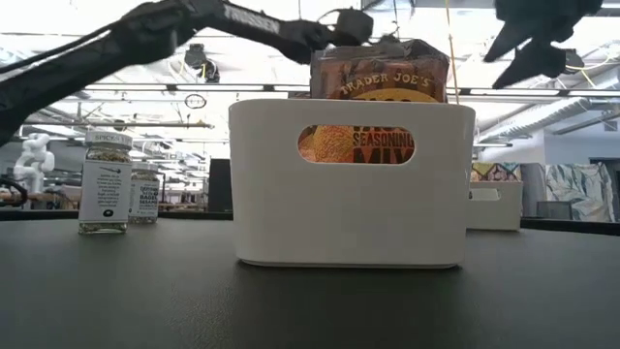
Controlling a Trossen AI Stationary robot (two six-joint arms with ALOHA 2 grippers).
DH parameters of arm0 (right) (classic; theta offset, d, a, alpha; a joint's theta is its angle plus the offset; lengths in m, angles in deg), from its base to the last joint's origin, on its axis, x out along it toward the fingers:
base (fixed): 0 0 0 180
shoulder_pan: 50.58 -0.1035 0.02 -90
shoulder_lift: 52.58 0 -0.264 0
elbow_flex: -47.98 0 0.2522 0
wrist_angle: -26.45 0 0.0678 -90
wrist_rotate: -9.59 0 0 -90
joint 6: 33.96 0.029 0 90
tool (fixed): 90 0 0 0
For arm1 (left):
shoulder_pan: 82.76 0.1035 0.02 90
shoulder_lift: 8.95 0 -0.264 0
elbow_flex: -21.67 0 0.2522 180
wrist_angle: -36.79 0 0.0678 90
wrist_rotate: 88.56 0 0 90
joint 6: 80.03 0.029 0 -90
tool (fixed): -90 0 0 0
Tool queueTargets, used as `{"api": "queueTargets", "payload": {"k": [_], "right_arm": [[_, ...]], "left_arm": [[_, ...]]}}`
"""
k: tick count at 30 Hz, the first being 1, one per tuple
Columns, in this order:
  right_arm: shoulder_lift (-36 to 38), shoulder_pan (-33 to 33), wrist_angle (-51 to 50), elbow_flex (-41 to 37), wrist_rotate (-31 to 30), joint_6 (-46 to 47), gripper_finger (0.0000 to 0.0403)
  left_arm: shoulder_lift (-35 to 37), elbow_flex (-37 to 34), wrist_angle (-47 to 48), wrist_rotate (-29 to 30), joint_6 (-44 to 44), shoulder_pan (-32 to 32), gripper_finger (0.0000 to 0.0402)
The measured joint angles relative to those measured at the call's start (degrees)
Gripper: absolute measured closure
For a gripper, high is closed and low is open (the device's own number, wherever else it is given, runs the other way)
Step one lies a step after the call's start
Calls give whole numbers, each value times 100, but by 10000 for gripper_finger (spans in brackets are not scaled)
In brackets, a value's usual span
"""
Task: Sort spices by type
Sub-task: Adjust the gray bin
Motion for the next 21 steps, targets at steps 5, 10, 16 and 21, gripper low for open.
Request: {"api": "queueTargets", "payload": {"k": [5, 10, 16, 21], "right_arm": [[-774, 421, -540, 0, -14, -198, 78], [-1544, 1167, -507, -2, 189, -1240, 78], [-2120, 2167, -120, 487, 783, -2371, 78], [-2669, 2765, -434, 1457, 802, -3034, 78]], "left_arm": [[846, -13, 1469, -139, 6, 557, 162], [1657, 0, 2256, -111, 21, 924, 162], [2410, -11, 3173, 181, 176, 1022, 162], [2932, -9, 4033, 544, 216, 1028, 162]]}}
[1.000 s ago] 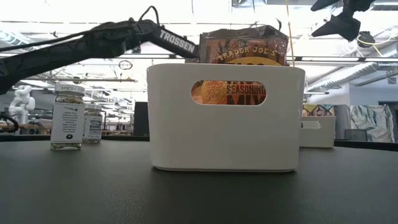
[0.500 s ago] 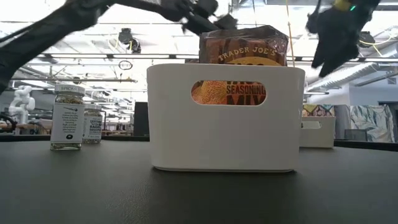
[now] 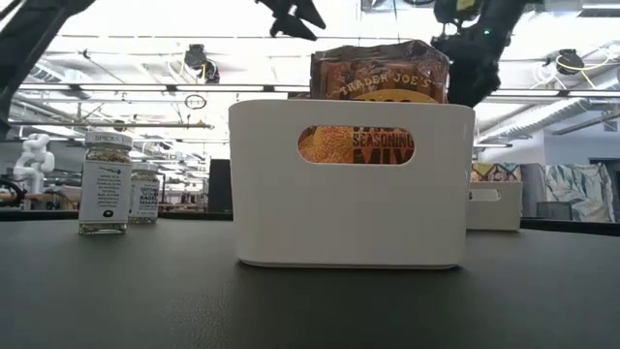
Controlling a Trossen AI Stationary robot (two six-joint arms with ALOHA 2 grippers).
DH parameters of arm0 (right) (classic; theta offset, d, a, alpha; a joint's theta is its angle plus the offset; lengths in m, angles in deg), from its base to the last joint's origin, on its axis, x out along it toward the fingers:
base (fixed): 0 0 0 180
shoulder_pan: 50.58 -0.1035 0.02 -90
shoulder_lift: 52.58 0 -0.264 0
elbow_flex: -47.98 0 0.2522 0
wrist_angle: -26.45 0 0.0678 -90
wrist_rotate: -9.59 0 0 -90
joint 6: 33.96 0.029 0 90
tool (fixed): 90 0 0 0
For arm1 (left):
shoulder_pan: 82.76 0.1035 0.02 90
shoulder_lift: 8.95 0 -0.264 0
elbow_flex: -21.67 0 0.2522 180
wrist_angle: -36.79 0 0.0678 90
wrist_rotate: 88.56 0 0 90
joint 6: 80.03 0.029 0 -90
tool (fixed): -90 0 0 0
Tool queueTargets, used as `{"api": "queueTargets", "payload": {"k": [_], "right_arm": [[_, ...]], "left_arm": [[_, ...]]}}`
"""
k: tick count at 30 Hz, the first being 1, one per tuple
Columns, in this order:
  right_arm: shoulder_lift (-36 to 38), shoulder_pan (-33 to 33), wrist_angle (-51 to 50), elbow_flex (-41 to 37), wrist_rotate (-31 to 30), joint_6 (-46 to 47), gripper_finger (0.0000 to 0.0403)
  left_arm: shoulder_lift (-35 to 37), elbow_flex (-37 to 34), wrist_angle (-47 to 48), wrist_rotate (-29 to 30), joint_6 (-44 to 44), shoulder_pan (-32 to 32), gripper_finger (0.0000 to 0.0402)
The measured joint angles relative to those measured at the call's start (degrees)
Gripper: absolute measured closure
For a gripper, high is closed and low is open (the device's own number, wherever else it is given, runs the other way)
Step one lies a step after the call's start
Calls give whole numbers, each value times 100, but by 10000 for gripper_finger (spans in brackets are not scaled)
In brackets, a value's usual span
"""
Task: Sort spices by type
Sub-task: Adjust the gray bin
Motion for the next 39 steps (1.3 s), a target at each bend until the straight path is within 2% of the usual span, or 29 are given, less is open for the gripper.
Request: {"api": "queueTargets", "payload": {"k": [4, 9, 12, 16, 20, 27, 30, 34, 39], "right_arm": [[-611, 457, -317, 200, 561, -266, 78], [-1199, 801, -364, 202, 621, -467, 78], [-1292, 869, -259, 204, 514, -471, 78], [-1322, 945, -136, 208, 8, -330, 78], [-1377, 1097, 32, 206, 138, -168, 78], [-1453, 1600, 1191, 206, 80, 555, 82], [-1644, 1839, 1441, 213, -319, 818, 95], [-2113, 2074, 1749, 208, 49, 1311, 121], [-2446, 2065, 2140, 208, 154, 1661, 144]], "left_arm": [[247, -32, 866, 109, -106, -52, 162], [249, -61, 1644, 396, -245, -311, 162], [261, -58, 1565, 577, -243, -463, 162], [260, -57, 1556, 732, -252, -540, 162], [260, -57, 1547, 742, -262, -540, 162], [260, -57, 1523, 745, -264, -544, 162], [260, -57, 1514, 743, -271, -554, 162], [260, -57, 1481, 741, -278, -607, 162], [258, -57, 1476, 718, -260, -685, 162]]}}
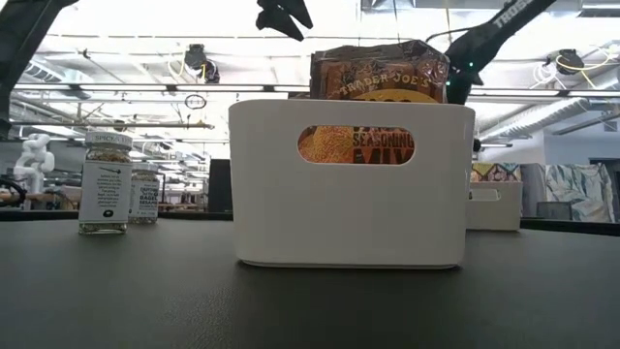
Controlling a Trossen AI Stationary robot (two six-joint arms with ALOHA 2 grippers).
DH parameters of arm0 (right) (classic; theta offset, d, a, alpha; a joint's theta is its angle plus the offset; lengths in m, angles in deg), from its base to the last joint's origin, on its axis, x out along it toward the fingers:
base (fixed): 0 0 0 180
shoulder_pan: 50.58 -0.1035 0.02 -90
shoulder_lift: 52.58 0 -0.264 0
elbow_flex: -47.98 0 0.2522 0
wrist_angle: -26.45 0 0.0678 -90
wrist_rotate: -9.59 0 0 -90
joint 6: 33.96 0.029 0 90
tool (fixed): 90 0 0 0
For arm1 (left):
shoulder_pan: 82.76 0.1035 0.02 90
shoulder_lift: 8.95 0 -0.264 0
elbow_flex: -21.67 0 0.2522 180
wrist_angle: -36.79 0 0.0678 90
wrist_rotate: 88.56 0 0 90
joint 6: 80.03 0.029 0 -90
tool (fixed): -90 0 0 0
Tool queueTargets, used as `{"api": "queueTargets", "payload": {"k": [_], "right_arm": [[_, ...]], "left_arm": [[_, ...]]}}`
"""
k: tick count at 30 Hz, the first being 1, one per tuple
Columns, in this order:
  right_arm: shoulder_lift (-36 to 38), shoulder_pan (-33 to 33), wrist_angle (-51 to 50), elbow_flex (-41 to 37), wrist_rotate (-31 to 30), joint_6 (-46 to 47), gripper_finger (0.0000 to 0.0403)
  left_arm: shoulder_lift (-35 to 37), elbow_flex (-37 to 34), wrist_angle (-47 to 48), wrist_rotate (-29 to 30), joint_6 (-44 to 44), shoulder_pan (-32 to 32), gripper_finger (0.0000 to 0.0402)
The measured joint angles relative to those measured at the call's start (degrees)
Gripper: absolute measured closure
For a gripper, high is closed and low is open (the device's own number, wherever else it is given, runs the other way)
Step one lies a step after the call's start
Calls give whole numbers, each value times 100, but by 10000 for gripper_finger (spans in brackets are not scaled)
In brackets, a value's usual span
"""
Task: Sort spices by type
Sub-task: Adjust the gray bin
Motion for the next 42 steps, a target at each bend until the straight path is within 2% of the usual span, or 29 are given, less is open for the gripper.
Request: {"api": "queueTargets", "payload": {"k": [7, 16, 32, 42], "right_arm": [[-325, -124, -192, -9, -303, 130, 174], [-665, -227, -169, -7, -338, -39, 216], [-690, -223, -427, -4, -348, -566, 329], [-690, -223, -451, -4, -346, -620, 357]], "left_arm": [[0, 0, 76, -1, 1, -73, 162], [-2, 0, 71, -1, 29, -104, 162], [-5, 2, 70, 1, 56, -106, 162], [-4, 2, 68, 0, 57, -106, 162]]}}
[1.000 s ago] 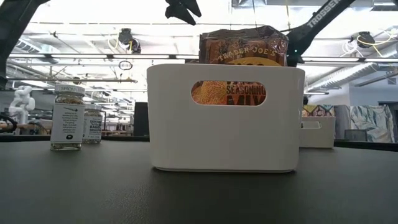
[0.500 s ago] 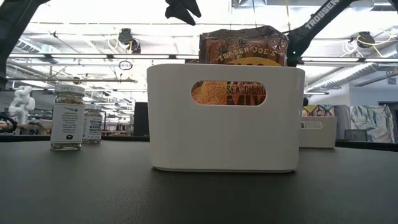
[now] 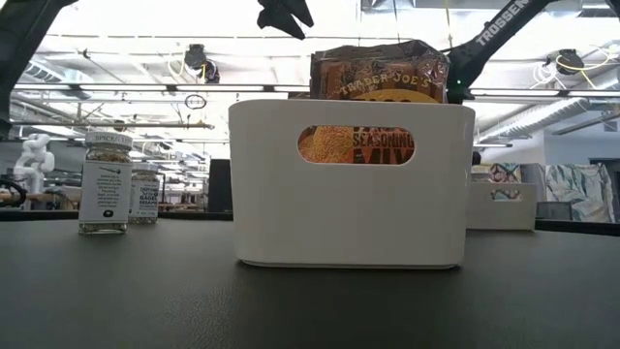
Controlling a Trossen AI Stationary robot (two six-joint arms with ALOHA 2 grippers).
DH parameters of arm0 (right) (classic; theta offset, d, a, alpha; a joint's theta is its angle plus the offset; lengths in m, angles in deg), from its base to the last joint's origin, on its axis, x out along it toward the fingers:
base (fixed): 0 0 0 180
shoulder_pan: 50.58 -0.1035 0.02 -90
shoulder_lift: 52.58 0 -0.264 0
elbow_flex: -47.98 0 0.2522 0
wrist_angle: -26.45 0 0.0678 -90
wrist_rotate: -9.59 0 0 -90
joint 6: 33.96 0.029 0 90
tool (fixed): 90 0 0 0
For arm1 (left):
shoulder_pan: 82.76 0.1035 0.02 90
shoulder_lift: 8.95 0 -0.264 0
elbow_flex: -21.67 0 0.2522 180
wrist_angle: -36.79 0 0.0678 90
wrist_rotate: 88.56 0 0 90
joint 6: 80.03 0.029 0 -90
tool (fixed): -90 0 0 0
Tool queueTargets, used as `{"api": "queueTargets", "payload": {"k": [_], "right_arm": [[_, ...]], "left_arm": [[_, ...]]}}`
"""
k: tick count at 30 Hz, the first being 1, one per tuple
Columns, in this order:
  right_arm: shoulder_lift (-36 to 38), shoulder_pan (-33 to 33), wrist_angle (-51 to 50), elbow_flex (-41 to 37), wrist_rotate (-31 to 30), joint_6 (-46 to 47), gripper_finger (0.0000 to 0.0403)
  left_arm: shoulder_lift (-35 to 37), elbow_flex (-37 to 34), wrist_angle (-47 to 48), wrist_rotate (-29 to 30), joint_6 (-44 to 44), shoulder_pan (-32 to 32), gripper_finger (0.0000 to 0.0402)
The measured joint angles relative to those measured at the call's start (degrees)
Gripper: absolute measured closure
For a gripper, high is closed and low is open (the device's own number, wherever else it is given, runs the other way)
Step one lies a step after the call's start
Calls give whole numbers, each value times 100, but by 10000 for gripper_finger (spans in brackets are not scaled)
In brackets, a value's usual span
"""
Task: Sort spices by type
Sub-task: Adjust the gray bin, then put the white seasoning bottle into the gray bin
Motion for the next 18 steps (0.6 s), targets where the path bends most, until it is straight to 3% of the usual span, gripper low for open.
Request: {"api": "queueTargets", "payload": {"k": [7, 18], "right_arm": [[28, 0, 13, 0, 11, -96, 327], [661, 2, -216, 0, 62, -321, 217]], "left_arm": [[0, 0, -2, 0, 0, 0, 162], [1, 6, 266, 1, -168, -14, 162]]}}
